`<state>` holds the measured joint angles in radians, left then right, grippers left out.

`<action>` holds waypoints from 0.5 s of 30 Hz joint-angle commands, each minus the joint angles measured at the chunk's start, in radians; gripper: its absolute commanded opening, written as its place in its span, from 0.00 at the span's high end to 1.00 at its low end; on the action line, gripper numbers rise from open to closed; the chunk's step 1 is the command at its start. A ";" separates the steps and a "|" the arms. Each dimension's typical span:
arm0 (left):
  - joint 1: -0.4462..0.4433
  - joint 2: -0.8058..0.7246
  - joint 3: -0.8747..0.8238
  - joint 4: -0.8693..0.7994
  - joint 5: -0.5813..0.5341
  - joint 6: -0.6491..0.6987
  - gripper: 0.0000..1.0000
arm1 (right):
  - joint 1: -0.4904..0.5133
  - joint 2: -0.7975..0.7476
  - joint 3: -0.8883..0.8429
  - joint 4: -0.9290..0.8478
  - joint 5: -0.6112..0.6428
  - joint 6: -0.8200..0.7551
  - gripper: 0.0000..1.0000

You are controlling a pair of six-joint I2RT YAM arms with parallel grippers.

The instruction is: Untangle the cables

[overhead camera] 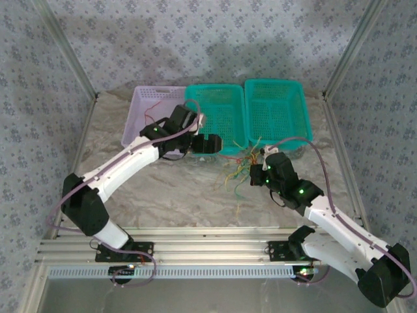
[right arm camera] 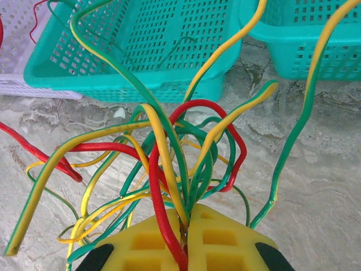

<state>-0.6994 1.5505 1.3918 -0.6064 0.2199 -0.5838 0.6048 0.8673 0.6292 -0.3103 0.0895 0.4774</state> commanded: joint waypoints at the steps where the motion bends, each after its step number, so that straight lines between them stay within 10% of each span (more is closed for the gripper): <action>1: -0.014 -0.033 -0.037 0.068 0.046 -0.056 0.05 | 0.006 0.015 0.023 0.043 -0.009 -0.022 1.00; 10: -0.050 0.009 -0.054 0.148 0.063 -0.111 0.12 | 0.016 0.016 0.021 0.052 -0.030 -0.019 1.00; 15: -0.064 0.024 -0.051 0.165 0.083 -0.114 0.35 | 0.023 0.014 0.013 0.064 -0.034 -0.011 1.00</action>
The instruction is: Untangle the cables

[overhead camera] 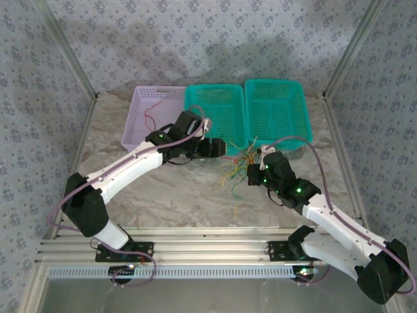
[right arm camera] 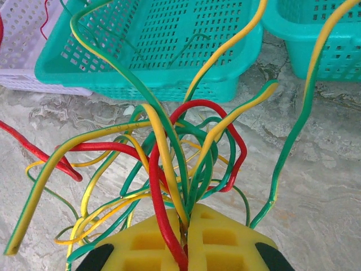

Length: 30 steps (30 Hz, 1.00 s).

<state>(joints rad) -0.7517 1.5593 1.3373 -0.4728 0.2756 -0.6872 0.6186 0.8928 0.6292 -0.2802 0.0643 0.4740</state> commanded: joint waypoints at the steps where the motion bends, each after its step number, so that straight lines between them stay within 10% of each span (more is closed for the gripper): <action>1: -0.013 0.018 0.004 0.031 0.030 -0.009 0.42 | 0.010 -0.010 0.013 0.036 -0.008 -0.007 1.00; 15: -0.015 0.003 -0.019 0.019 0.025 0.003 1.00 | 0.013 -0.016 0.026 0.023 0.014 -0.009 1.00; 30: 0.080 -0.147 -0.030 -0.107 -0.132 0.102 1.00 | -0.132 -0.048 -0.020 -0.018 -0.118 -0.017 1.00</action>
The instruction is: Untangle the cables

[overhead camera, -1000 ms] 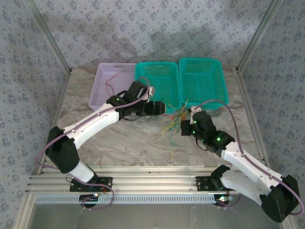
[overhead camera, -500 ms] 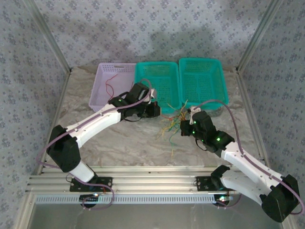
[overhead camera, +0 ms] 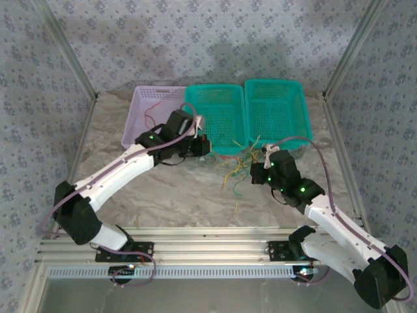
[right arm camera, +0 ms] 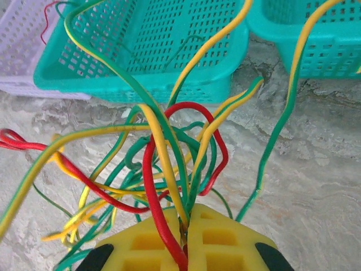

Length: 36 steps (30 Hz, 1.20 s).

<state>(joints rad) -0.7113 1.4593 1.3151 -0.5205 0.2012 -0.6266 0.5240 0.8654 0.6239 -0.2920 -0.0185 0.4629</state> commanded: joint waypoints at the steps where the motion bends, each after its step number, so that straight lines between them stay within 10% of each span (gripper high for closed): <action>1: 0.053 -0.059 -0.008 -0.071 -0.065 0.049 1.00 | -0.052 -0.020 -0.016 -0.004 -0.046 -0.006 1.00; 36: 0.349 -0.382 0.114 -0.403 -0.199 0.260 1.00 | -0.286 -0.003 -0.092 0.016 -0.175 0.052 0.92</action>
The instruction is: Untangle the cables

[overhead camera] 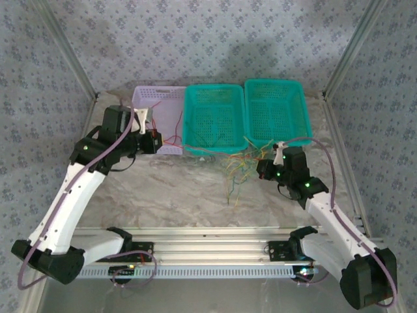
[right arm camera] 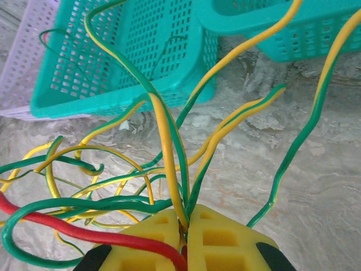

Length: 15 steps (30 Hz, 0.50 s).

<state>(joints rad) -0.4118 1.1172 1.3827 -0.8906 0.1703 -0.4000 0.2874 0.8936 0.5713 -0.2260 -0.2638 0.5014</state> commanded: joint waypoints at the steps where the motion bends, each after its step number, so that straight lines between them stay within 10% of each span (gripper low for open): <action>1: 0.050 -0.040 0.049 -0.038 -0.176 0.034 1.00 | -0.050 -0.044 -0.039 -0.052 0.077 0.014 0.91; 6: 0.051 -0.048 0.057 -0.044 -0.189 0.037 1.00 | -0.066 -0.061 -0.042 -0.071 0.046 0.015 0.54; 15: 0.051 -0.055 0.046 -0.041 -0.179 0.036 1.00 | -0.082 -0.091 -0.051 -0.037 0.002 0.043 0.35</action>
<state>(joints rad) -0.3649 1.0832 1.3983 -0.9176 0.0299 -0.3832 0.2131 0.8307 0.5247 -0.2531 -0.2668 0.5278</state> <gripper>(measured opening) 0.038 0.640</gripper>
